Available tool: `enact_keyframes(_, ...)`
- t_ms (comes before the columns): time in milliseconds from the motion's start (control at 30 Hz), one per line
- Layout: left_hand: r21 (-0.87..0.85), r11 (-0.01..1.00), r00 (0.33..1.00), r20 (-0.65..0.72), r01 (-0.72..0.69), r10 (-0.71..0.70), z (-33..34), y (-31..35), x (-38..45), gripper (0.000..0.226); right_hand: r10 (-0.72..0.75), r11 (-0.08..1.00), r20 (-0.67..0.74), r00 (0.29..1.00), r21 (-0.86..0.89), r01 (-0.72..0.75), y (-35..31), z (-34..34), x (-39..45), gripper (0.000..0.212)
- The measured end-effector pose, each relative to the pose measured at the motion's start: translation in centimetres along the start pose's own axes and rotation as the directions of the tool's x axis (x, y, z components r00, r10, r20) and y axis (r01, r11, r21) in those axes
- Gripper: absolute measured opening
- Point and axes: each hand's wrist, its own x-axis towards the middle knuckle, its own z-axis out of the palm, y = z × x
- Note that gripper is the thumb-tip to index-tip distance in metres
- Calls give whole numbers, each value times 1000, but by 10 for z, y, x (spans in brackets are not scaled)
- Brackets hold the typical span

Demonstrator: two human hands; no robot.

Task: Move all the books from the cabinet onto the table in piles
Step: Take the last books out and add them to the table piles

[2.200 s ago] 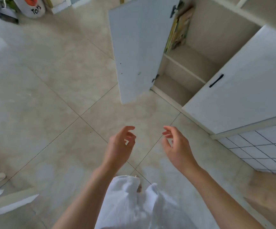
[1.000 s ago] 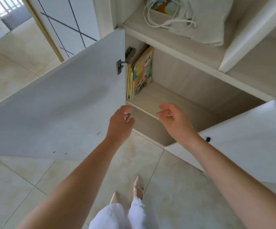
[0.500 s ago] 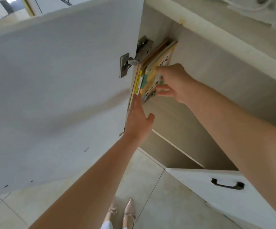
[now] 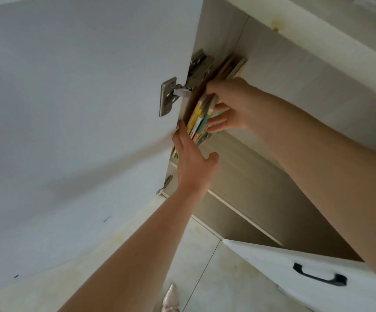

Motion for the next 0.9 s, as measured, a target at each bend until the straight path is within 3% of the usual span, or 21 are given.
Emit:
enact_keyframes(167,207,978,998,55,-16,5,0,-11,10,75,36,999,-11,999,-6,-36,9,-21,3,43)
enact_keyframes(300,197,980,994,102,21,-42,3,-23,20,64,52,998,2,999,-28,-52,12,-23,5,59)
enact_keyframes(367,224,974,992,113,22,-48,6,-30,26,57,55,994,14,998,-100,-53,14,-18,6,46)
enact_keyframes(433,276,961,994,102,-3,-26,8,-37,34,53,52,989,19,998,-139,-49,16,-14,7,19)
enact_keyframes(567,347,935,996,75,-73,50,11,-46,45,49,15,989,-33,999,-144,-20,20,-13,10,8)
enact_keyframes(700,414,894,985,98,-172,145,14,-50,43,42,2,996,-64,998,-85,-8,29,-16,8,28)
enact_keyframes(900,413,877,968,151,-247,201,11,-55,25,44,6,1000,-112,994,9,-5,51,-20,-11,32)
